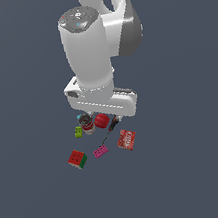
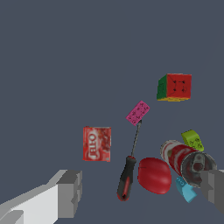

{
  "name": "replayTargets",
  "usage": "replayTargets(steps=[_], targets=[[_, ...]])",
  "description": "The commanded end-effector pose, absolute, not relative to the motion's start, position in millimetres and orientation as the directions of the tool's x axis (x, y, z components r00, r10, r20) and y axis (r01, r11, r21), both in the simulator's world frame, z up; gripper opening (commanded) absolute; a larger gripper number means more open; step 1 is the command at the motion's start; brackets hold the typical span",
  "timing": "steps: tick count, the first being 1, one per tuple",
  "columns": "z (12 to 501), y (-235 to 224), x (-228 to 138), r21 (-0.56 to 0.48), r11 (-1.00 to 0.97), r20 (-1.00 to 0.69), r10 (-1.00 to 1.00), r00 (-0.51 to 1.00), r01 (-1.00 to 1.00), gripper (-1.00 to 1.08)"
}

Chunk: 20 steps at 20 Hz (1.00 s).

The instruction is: Pick up a designated object from a clutter of objects.

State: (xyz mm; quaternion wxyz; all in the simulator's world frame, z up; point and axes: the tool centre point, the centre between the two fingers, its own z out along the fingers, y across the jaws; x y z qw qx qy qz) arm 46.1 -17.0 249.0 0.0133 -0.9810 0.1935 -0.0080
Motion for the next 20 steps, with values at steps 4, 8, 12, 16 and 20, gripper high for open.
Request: replayTargets(steps=[4,8,12,16,20], targets=[[205,-29,59,-0.030,-0.844,0.000,-0.536,0.844,-0.536,1.00],[173,-38,66,-0.026,-0.769,-0.005,-0.639,0.769,-0.639,1.00],[140,-49,71,-0.020,-0.682,-0.008,-0.731,0.682,-0.731,1.00],[111,-58,73,-0.013,-0.597,-0.008,-0.802,0.597,-0.802,1.00],[88,-65,73,-0.007,-0.528,-0.005,-0.849,0.528,-0.849,1.00]])
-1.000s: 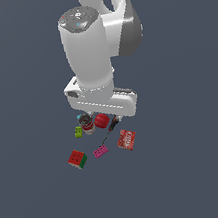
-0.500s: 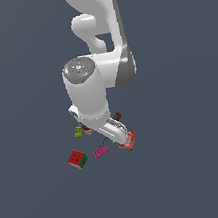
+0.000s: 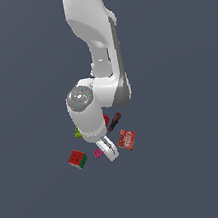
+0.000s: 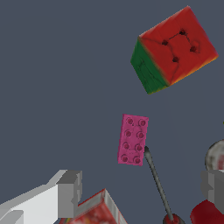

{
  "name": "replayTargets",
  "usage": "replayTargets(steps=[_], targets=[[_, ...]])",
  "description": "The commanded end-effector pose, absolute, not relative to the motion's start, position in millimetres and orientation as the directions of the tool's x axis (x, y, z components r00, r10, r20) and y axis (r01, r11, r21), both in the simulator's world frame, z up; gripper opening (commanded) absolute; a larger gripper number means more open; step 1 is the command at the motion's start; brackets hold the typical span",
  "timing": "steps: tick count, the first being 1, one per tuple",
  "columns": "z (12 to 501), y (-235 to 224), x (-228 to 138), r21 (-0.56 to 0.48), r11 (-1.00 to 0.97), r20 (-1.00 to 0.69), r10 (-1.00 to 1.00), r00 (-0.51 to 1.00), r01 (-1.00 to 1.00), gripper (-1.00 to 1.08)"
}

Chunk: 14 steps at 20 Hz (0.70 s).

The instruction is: Pick up a designated object from a clutter of objects.

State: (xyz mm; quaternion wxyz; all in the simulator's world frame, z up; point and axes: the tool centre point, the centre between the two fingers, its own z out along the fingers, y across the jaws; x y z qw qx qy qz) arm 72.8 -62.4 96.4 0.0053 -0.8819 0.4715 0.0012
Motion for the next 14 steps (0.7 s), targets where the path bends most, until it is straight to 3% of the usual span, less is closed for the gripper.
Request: replayTargets(steps=[1,14], targets=[[84,-67,73,-0.006,-0.513,-0.004,-0.858,0.514,-0.858,1.00],[62,-74,72,0.001,-0.447,-0.001,-0.894,0.447,-0.894,1.00]])
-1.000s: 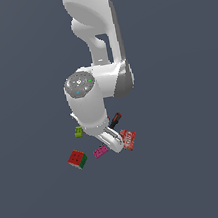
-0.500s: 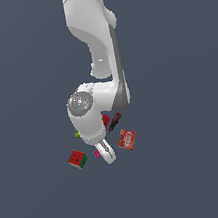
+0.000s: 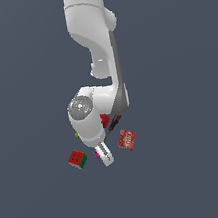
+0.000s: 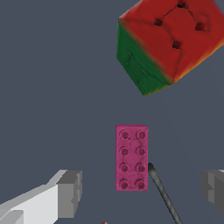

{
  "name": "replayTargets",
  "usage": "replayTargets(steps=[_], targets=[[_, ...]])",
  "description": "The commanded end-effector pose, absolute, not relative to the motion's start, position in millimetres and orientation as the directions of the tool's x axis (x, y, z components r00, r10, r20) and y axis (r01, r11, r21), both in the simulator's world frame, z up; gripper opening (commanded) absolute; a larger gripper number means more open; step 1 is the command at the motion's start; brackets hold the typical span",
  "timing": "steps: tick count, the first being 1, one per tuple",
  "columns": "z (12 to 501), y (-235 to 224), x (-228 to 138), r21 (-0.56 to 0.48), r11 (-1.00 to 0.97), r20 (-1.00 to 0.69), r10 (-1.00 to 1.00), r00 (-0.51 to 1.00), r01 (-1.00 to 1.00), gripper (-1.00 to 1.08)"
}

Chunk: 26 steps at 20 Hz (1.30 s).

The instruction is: Pick up a designated object from a clutter of objects.

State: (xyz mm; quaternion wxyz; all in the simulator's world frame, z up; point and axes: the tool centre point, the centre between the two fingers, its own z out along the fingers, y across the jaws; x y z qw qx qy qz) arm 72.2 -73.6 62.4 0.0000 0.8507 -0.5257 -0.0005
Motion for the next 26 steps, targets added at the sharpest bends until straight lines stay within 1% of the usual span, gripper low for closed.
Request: replayTargets(steps=[1,11,16,17,26], targets=[[60,-73,72,0.001,-0.447,-0.001,-0.894,0.447,-0.894,1.00],[18,-74,71,0.000,-0.443,0.000,-0.896,0.443,-0.896,1.00],[12,-74,72,0.000,-0.443,0.000,-0.897,0.443,-0.897,1.00],[12,-74,72,0.000,-0.443,0.000,-0.897,0.443,-0.897,-1.00],[12,-74,72,0.000,-0.443,0.000,-0.897,0.443,-0.897,-1.00]])
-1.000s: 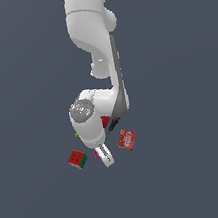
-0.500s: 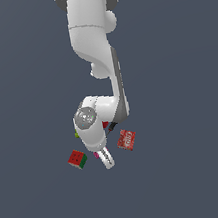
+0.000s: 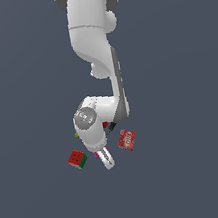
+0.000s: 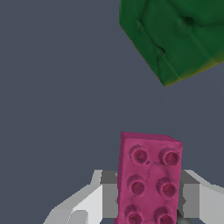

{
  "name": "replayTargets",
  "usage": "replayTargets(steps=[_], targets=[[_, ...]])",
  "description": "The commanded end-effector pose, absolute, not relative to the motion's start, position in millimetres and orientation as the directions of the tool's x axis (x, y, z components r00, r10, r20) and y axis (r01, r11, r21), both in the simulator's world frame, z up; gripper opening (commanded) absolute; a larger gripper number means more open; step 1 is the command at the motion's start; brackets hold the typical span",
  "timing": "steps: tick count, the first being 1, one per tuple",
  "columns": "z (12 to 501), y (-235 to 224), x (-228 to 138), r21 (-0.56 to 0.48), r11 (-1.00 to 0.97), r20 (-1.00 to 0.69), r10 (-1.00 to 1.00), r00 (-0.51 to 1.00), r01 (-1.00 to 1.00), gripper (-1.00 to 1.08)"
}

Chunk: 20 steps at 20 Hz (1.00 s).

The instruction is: Pick up a designated object from a clutter of objects.

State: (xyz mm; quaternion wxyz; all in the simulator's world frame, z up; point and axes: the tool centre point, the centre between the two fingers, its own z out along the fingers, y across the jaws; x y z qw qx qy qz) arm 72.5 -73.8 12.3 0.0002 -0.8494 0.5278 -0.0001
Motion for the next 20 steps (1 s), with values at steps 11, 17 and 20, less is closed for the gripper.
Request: replayTargets(steps=[11,17,20], targets=[[36,-58,69,-0.001,-0.443,0.000,-0.896,0.443,-0.896,-1.00],[75,-34,63,-0.001,-0.443,-0.001,-0.897,0.443,-0.897,-1.00],[101,-17,59,-0.001,-0.443,-0.001,-0.897,0.443,-0.897,-1.00]])
